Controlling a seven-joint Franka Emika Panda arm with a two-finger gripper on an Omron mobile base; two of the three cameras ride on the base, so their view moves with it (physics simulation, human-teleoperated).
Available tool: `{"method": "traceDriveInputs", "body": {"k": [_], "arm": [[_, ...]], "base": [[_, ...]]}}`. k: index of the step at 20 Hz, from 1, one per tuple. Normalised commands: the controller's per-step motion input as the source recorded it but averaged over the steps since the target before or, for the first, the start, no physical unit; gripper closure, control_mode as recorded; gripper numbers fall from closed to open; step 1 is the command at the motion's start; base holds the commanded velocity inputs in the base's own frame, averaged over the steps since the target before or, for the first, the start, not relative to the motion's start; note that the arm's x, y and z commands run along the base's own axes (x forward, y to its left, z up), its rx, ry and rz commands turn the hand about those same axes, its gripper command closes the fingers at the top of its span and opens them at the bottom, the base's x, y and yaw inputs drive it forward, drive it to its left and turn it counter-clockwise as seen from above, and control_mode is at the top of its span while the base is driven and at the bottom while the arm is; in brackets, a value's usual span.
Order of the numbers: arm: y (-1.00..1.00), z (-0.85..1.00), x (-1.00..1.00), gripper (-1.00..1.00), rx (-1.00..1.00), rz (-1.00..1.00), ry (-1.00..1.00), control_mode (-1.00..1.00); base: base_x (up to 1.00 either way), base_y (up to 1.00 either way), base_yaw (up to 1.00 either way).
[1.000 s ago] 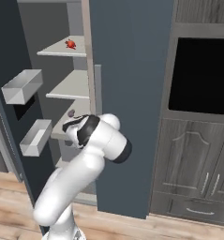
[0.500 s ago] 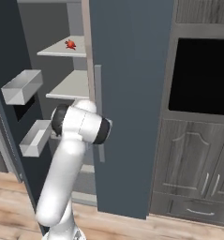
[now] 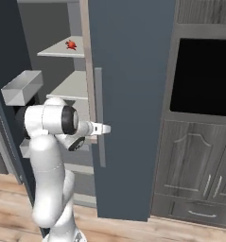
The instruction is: There's a fish in the fridge that needs to be moved to the freezer for freezing. Pick up the fish from the fridge, place it on any shelf in the freezer, and close the fridge and freezer doors when done.
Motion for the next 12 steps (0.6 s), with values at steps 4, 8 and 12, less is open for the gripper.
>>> {"method": "traceDriveInputs", "body": {"k": [4, 8, 12], "arm": [[-0.21, 0.41, -0.39, -1.0, 0.01, -0.12, 0.0, -1.0], [-0.03, 0.38, 0.0, -1.0, 0.0, -0.03, 0.01, -1.0], [0.0, 0.39, -0.04, -1.0, 0.0, 0.0, 0.0, -1.0]], "base": [[0.0, 0.0, 0.0], [0.0, 0.0, 0.0], [0.0, 0.0, 0.0]]}}
